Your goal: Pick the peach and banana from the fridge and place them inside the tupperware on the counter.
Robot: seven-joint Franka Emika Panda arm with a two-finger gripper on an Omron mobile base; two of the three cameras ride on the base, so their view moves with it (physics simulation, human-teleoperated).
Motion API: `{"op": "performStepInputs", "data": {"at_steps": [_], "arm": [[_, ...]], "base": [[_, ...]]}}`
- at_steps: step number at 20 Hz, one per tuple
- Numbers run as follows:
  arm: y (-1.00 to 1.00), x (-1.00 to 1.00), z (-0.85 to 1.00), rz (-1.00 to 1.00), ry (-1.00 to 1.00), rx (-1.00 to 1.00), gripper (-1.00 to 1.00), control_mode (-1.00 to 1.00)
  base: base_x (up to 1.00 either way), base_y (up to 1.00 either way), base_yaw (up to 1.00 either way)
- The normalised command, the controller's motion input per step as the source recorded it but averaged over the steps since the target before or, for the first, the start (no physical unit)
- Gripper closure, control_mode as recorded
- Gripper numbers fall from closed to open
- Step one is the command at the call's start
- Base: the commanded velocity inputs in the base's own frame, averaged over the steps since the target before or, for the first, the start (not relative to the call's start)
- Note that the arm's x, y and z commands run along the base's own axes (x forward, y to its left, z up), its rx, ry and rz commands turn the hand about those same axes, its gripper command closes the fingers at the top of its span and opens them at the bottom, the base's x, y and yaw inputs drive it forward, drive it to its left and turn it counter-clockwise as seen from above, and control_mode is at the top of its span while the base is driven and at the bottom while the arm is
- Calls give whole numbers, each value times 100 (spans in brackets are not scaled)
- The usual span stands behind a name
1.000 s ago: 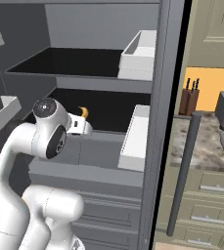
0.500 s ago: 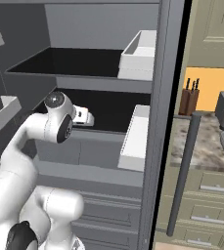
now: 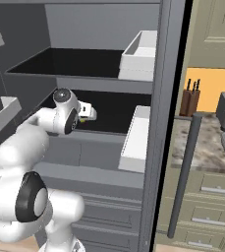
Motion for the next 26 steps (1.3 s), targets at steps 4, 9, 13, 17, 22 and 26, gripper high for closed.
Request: {"op": "performStepInputs", "data": {"at_steps": [4, 9, 13, 17, 22, 26], "arm": [[11, 67, -21, 0, 0, 0, -100, -100], [3, 63, -19, 0, 0, 0, -100, -100], [0, 51, -25, 0, 0, 0, -100, -100], [2, 24, -44, 0, 0, -1, 100, -100], [10, 19, -54, 0, 2, -3, 100, -100], [1, -46, -39, -1, 4, -1, 100, -100]], "base": [[0, 0, 0], [0, 0, 0], [0, 0, 0], [0, 0, 0], [0, 0, 0], [0, 0, 0]]}}
